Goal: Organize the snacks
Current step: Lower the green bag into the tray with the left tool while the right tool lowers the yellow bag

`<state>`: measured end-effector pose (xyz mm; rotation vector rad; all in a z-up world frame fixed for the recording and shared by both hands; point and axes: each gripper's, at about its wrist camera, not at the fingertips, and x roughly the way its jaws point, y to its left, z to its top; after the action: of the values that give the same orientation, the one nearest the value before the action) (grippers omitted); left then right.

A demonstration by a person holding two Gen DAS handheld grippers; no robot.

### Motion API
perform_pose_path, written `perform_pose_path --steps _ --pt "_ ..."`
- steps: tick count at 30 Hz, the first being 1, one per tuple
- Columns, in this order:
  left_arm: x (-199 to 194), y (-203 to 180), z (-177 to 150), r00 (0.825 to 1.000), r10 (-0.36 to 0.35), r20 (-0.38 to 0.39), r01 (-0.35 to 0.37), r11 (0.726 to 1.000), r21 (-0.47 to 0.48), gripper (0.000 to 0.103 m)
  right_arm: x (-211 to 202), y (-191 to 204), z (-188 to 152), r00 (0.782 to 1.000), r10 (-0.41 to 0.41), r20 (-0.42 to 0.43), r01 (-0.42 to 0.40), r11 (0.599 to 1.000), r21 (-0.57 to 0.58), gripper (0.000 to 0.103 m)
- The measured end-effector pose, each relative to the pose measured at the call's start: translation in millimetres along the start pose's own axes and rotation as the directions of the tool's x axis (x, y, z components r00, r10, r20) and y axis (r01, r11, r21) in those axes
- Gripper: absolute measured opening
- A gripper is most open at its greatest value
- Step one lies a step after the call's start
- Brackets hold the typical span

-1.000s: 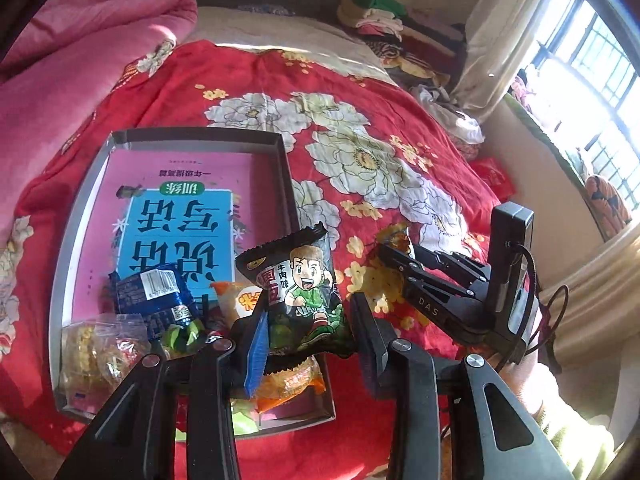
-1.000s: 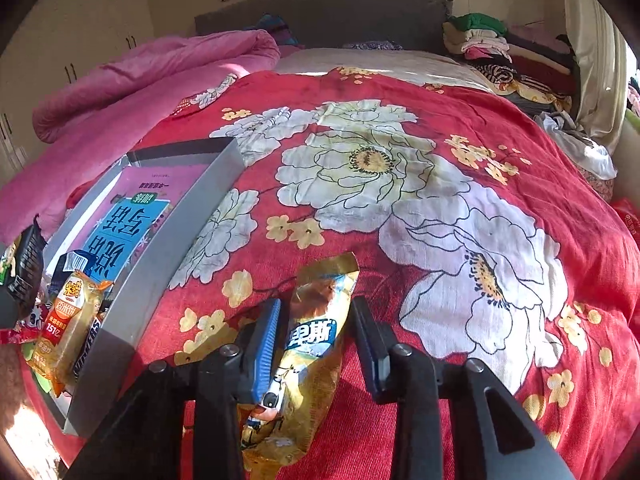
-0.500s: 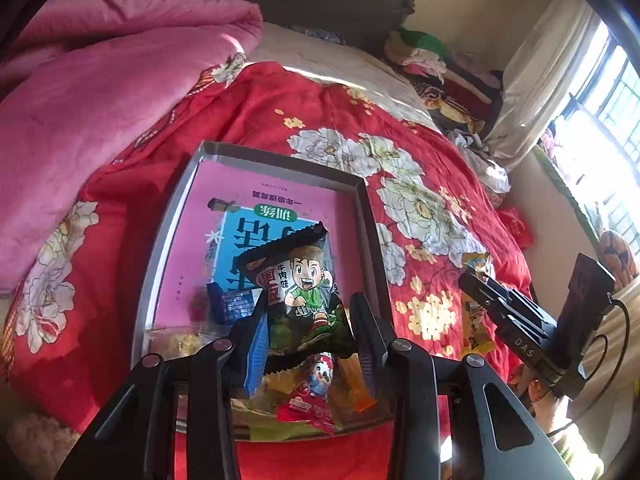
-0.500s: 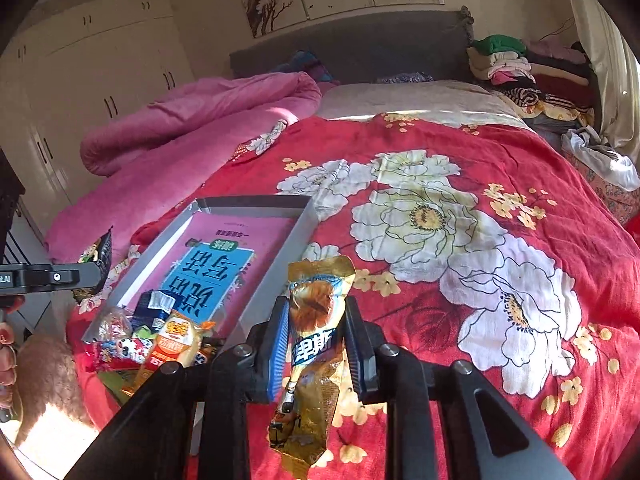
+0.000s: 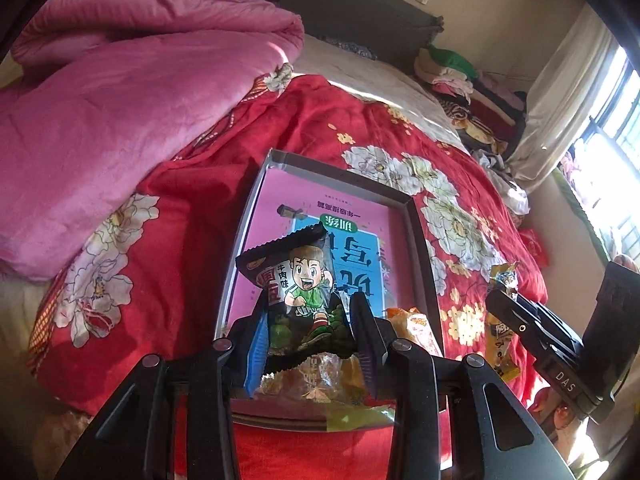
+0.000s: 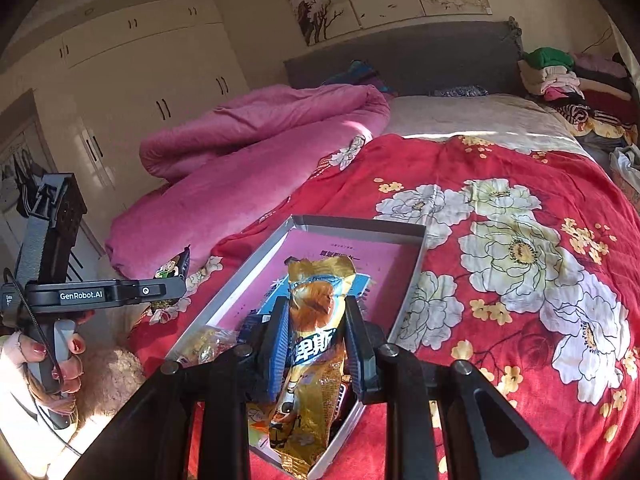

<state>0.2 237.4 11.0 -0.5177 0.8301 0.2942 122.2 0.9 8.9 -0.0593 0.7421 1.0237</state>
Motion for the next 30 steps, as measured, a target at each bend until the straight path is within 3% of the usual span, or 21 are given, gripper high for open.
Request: perform_pose_path --steps 10,30 --pt "13.3 23.2 -9.6 0.999 0.033 -0.035 -0.033 0.999 -0.009 0.04 18.4 24.3 -5.1 0.999 0.014 -0.04 -0.015 1.0 -0.021 0.027" --pt "35.8 17.3 -20.1 0.996 0.014 -0.086 -0.011 0.999 0.032 0.04 59.2 37.5 -21.5 0.988 0.015 -0.155 -0.019 0.999 -0.027 0.027"
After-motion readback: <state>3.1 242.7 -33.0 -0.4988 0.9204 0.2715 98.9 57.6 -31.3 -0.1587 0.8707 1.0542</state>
